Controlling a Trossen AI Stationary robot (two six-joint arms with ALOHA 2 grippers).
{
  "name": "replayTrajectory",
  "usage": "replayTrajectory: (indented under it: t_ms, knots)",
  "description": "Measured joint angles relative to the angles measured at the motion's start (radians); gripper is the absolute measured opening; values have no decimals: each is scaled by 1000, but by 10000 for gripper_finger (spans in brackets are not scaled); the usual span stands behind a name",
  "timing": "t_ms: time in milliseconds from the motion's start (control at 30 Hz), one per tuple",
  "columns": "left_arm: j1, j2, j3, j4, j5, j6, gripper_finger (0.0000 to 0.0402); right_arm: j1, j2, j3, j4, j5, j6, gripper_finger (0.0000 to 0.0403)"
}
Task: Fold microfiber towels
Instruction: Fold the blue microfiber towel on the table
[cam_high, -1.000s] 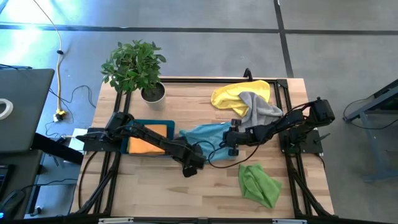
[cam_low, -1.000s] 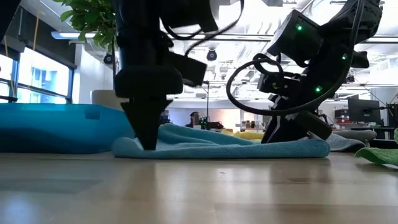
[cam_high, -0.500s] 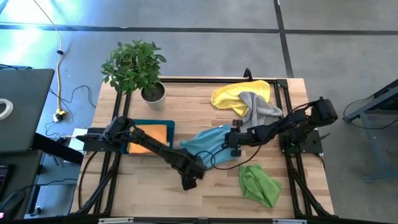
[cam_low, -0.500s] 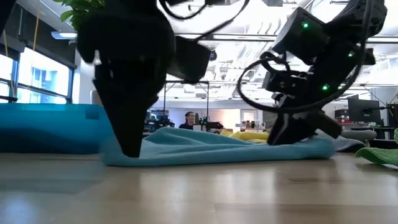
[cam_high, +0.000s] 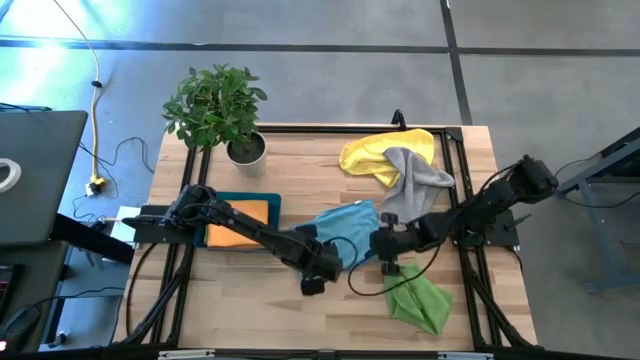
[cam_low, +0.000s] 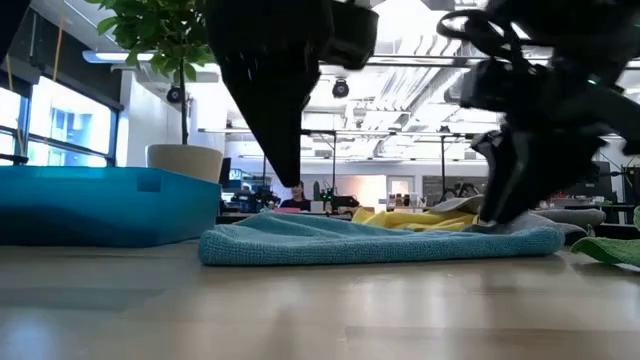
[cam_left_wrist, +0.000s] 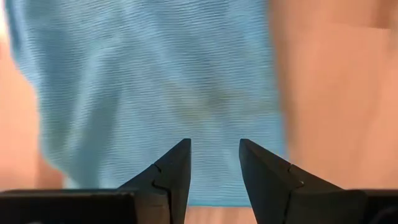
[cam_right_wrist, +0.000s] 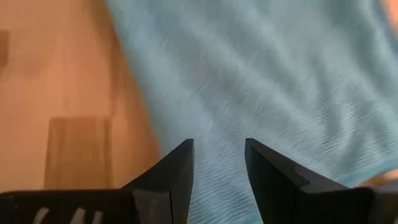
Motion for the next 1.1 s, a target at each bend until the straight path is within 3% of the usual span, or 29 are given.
replayTrajectory:
  t_ms: [300, 567, 700, 900, 1100]
  knots:
    - [18, 0, 0, -54, 11, 1, 126, 38, 29, 6, -214, 22, 117, 138]
    - [12, -2, 0, -62, 40, -31, 126, 37, 2, 18, -333, 263, 64, 138]
    - [11, -2, 0, -66, 45, -31, 126, 43, -10, 75, -324, 260, 54, 138]
    - [6, -2, 0, -72, 81, -15, 126, 86, 3, 72, 16, 131, -112, 138]
    - [-35, -2, 0, -74, 160, -4, 126, 107, 91, 53, 384, 73, -253, 138]
